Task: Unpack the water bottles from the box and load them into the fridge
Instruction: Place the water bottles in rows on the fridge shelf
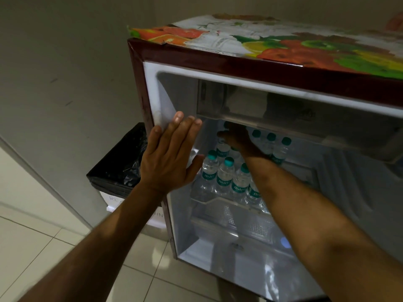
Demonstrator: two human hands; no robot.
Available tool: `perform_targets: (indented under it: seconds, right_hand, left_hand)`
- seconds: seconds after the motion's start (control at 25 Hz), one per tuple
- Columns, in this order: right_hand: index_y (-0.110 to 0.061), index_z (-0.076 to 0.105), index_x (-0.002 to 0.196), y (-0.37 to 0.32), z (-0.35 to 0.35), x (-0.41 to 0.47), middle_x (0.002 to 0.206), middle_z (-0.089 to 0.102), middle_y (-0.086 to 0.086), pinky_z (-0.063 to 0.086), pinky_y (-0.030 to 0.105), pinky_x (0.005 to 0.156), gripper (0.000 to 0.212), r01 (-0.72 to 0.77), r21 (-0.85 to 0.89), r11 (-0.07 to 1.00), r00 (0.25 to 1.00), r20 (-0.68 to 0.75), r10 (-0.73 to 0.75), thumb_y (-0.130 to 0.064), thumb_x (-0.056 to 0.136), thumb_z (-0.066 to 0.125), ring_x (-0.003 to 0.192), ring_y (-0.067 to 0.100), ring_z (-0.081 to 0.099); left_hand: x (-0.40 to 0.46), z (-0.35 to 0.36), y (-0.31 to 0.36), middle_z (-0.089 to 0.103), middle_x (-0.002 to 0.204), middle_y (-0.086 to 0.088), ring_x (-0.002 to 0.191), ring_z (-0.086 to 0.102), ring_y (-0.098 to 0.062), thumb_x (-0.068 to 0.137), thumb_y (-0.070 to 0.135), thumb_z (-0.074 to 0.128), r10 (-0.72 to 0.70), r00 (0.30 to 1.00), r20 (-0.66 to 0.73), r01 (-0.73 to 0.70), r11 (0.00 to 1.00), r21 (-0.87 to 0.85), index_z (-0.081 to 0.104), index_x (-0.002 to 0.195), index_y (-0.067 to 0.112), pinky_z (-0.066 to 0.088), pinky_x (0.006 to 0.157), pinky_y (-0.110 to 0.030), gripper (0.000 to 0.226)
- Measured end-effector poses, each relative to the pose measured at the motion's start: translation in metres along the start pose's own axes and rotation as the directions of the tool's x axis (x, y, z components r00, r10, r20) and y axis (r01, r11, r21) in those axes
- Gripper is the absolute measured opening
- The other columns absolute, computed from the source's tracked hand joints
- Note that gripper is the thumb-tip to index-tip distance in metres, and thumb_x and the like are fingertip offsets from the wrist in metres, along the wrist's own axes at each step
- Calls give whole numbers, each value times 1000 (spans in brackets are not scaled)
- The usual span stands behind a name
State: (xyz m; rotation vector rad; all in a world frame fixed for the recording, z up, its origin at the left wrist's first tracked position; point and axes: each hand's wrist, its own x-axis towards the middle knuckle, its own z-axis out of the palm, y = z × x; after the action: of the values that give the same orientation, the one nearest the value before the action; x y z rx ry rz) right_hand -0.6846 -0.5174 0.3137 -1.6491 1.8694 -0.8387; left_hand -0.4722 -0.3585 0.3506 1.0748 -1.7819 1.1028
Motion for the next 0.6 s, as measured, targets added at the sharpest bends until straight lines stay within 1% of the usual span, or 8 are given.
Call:
perform_targets:
  seconds: [0.08,0.16,0.24,0.32,0.4,0.48,0.52,0.6]
  right_hand:
    - [-11,58,130,-10,-2,-16,129,63,8,46,36,106,53,-3,89,996,997,-81,10,-36,86,74,118,25,60]
    - [-10,65,118,-20,-6,-46,115,68,2,48,26,91,41,23,140,990,991,-134,-4,-37,87,71,104,19,65]
    - [-11,70,110,-25,-7,-86,107,69,-4,48,18,79,25,96,224,970,982,-183,-55,-25,89,70,93,11,66]
    - [-9,71,106,-21,0,-132,92,70,-2,52,23,73,17,143,392,909,976,-209,-64,-12,89,67,80,10,65]
    - [-20,70,104,-10,15,-175,82,70,-1,55,31,70,18,165,454,876,975,-206,-77,-14,87,65,73,13,65]
    - [-31,68,99,6,44,-216,90,73,1,59,40,76,17,152,428,891,987,-116,-113,-22,85,65,82,19,70]
    - [-33,68,98,15,59,-238,92,73,1,59,40,77,17,122,429,895,992,-39,-116,-21,85,66,85,20,70]
    - [-27,69,104,37,92,-284,94,73,0,57,29,76,20,67,412,909,988,102,-119,-14,89,67,86,17,69]
  left_hand:
    - [2,-3,0,53,141,-12,140,41,-27,94,49,48,-2,1000,28,3,1000,-21,46,145,8,15,119,-44,65]
    - [4,-6,-1,54,140,-12,139,41,-27,94,49,49,1,998,64,2,999,-44,45,145,8,20,116,-44,65]
    - [6,-11,-1,53,142,-11,140,39,-26,92,47,53,-6,996,94,9,999,-32,43,146,10,18,116,-44,65]
    - [6,-18,0,51,145,-10,142,36,-25,89,41,61,-15,991,135,25,997,-74,41,146,12,17,116,-46,67]
    - [-7,-29,3,49,147,-13,143,33,-27,88,32,65,-2,981,193,41,980,-195,39,145,11,20,115,-48,66]
    - [-47,-48,8,47,149,-15,144,32,-30,91,26,62,19,962,274,61,957,-284,41,144,10,22,116,-50,59]
    - [-79,-62,11,47,149,-16,144,33,-32,93,23,61,21,941,338,94,942,-321,45,143,9,24,117,-52,54]
    - [-155,-96,18,48,148,-17,142,37,-34,95,18,60,-12,856,516,238,897,-374,51,140,7,31,116,-52,47]
